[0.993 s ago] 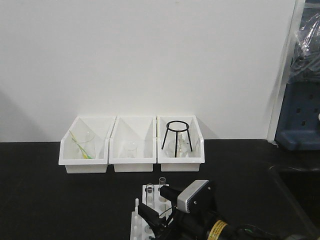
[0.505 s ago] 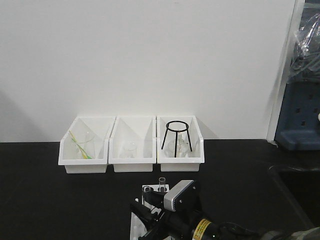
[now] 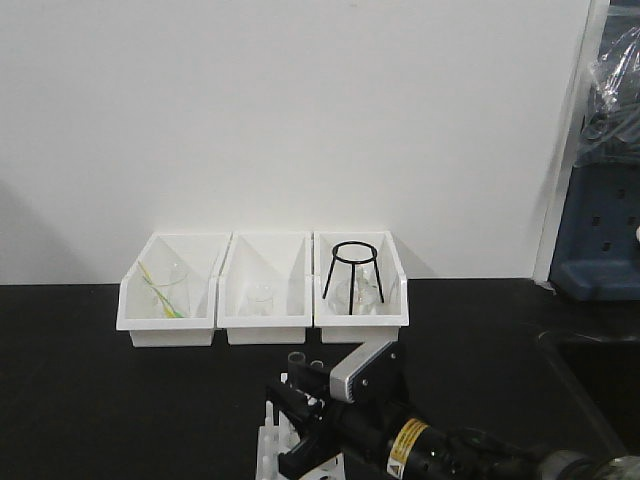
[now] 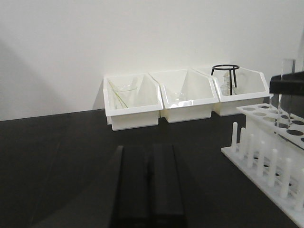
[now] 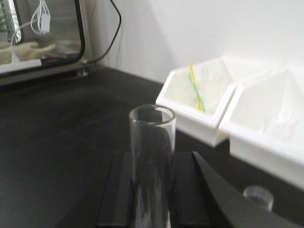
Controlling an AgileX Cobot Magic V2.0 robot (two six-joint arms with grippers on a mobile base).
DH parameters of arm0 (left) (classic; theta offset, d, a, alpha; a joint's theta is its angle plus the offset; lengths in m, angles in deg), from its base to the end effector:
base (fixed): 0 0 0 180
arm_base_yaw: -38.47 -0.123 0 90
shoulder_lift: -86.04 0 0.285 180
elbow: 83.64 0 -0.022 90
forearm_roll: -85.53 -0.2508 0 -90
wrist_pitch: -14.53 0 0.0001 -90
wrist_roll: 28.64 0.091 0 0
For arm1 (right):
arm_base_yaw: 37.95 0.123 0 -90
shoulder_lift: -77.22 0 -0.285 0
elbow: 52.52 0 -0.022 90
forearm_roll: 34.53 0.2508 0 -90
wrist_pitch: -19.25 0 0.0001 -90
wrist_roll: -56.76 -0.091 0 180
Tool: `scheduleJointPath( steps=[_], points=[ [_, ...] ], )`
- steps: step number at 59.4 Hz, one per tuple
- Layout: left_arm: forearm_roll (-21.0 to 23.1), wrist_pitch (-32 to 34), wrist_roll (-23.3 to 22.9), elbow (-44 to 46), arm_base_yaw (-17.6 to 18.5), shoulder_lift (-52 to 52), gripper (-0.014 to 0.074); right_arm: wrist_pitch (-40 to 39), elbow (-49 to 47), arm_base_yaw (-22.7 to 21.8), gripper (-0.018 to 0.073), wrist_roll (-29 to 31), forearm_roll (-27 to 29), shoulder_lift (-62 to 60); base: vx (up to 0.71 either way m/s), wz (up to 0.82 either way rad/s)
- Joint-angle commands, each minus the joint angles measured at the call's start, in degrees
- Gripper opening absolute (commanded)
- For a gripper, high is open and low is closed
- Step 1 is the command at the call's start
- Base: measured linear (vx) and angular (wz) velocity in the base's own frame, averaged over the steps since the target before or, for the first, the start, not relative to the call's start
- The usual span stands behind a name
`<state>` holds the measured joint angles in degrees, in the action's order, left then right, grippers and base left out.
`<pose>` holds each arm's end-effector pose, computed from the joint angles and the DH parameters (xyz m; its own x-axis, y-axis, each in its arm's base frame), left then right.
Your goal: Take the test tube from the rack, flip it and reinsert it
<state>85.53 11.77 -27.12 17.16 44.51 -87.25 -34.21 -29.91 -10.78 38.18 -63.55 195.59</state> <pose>0.0562 -0.0059 0.1981 0.0259 0.0239 -0.9994 0.1046 0.9942 0.0265 0.3345 0.2115 0.1908 -0.0236 -0.0067 -0.9997 -0.7671 0.6414 0.0138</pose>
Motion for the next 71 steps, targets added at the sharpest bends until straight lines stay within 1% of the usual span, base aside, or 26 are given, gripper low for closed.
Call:
scheduleJointPath(
  steps=[1, 8, 13, 16, 18, 22, 24, 26, 27, 31, 33, 35, 37, 41, 42, 44, 45, 48, 49, 51, 52, 56, 58, 61, 65, 71],
  points=[
    [0.00, 4.64, -0.13, 0.34, 0.01, -0.43, -0.0006, -0.92, -3.43, -0.22, -0.0013, -0.84, 0.00, -8.20, 0.00, 0.00],
    [0.00, 4.64, -0.13, 0.34, 0.01, -0.43, -0.0006, 7.45, -7.88, -0.22, -0.0013, -4.32, -0.14, -14.87, 0.00, 0.00],
    [0.00, 4.64, -0.13, 0.34, 0.01, -0.43, -0.0006, 13.46, -11.37, -0.22, -0.0013, -4.76, -0.44, -18.76, 0.00, 0.00],
    [0.00, 4.64, -0.13, 0.34, 0.01, -0.43, -0.0006, 17.10, -13.29, -0.22, -0.0013, -3.68, -2.77, -20.85, 0.00, 0.00],
    [0.00, 4.64, -0.13, 0.34, 0.01, -0.43, -0.0006, 19.96, -14.61, -0.29, -0.0013, -1.72, -5.91, -21.93, 0.00, 0.00],
    [0.00, 4.64, -0.13, 0.34, 0.01, -0.43, -0.0006, 25.84, -17.08, -0.29, -0.0011, 5.25, -15.57, -23.61, 0.00, 0.00],
    [0.00, 4.64, -0.13, 0.34, 0.01, -0.43, -0.0006, 30.12, -17.98, -0.23, -0.0011, 11.77, -24.55, -24.56, 0.00, 0.00],
    [0.00, 4.64, -0.13, 0.34, 0.01, -0.43, -0.0006, 32.60, -18.43, -0.23, -0.0011, 16.32, -31.15, -25.12, 0.00, 0.00],
    [0.00, 4.64, -0.13, 0.34, 0.01, -0.43, -0.0006, 33.91, -18.39, -0.23, -0.0011, 19.57, -36.08, -25.52, 0.00, 0.00],
    [0.00, 4.64, -0.13, 0.34, 0.01, -0.43, -0.0006, 35.57, -18.30, -0.23, -0.0011, 27.75, -50.67, -26.29, 0.00, 0.00],
    [0.00, 4.64, -0.13, 0.34, 0.01, -0.43, -0.0006, 36.25, -18.26, -0.23, -0.0009, 28.86, -55.68, -26.47, 0.00, 0.00],
    [0.00, 4.64, -0.13, 0.34, 0.01, -0.43, -0.0006, 36.35, -18.26, -0.23, -0.0009, 28.17, -58.33, -26.66, 0.00, 0.00],
    [0.00, 4.64, -0.13, 0.34, 0.01, -0.43, -0.0006, 36.26, -18.31, -0.23, -0.0008, 26.94, -58.92, -26.81, 0.00, 0.00],
    [0.00, 4.64, -0.13, 0.34, 0.01, -0.43, -0.0006, 35.56, -18.31, -0.23, -0.0008, 22.62, -57.07, -27.03, 0.00, 0.00],
    [0.00, 4.64, -0.13, 0.34, 0.01, -0.43, -0.0006, 35.56, -18.31, -0.23, -0.0008, 21.40, -56.01, -27.09, 0.00, 0.00],
    [0.00, 4.64, -0.13, 0.34, 0.01, -0.43, -0.0006, 35.62, -18.31, -0.23, -0.0007, 16.24, -51.91, -27.09, 0.00, 0.00],
    [0.00, 4.64, -0.13, 0.34, 0.01, -0.43, -0.0006, 35.69, -18.31, -0.23, -0.0007, 13.99, -48.38, -27.11, 0.00, 0.00],
    [0.00, 4.64, -0.13, 0.34, 0.01, -0.43, -0.0006, 36.64, -18.31, -0.23, -0.0007, 3.17, -37.69, -27.43, 0.00, 0.00],
    [0.00, 4.64, -0.13, 0.34, 0.01, -0.43, -0.0006, 37.10, -18.31, -0.23, -0.0007, 0.32, -32.61, -27.63, 0.00, 0.00],
    [0.00, 4.64, -0.13, 0.34, 0.01, -0.43, -0.0006, 38.28, -18.31, -0.23, -0.0007, -6.54, -25.70, -27.82, 0.00, 0.00],
    [0.00, 4.64, -0.13, 0.34, 0.01, -0.43, -0.0006, 39.15, -18.31, -0.29, -0.0007, -10.36, -20.73, -27.99, 0.00, 0.00],
    [0.00, 4.64, -0.13, 0.34, 0.01, -0.43, -0.0006, 41.65, -18.31, -0.29, -0.0007, -19.09, -6.39, -28.05, 0.00, 0.00],
    [0.00, 4.64, -0.13, 0.34, 0.01, -0.43, -0.0006, 42.53, -18.31, -0.29, -0.0007, -21.22, -1.79, -27.98, 0.00, 0.00],
    [0.00, 4.64, -0.13, 0.34, 0.01, -0.43, -0.0006, 42.48, -18.31, -0.29, -0.0007, -20.79, 0.59, -27.59, 0.00, 0.00],
    [0.00, 4.64, -0.13, 0.34, 0.01, -0.43, -0.0006, 40.52, -17.79, -0.29, -0.0007, -18.02, -0.53, -26.86, 0.00, 0.00],
    [0.00, 4.64, -0.13, 0.34, 0.01, -0.43, -0.0006, 31.72, -14.30, -0.29, -0.0007, -15.46, -1.65, -25.71, 0.00, 0.00]
  ],
)
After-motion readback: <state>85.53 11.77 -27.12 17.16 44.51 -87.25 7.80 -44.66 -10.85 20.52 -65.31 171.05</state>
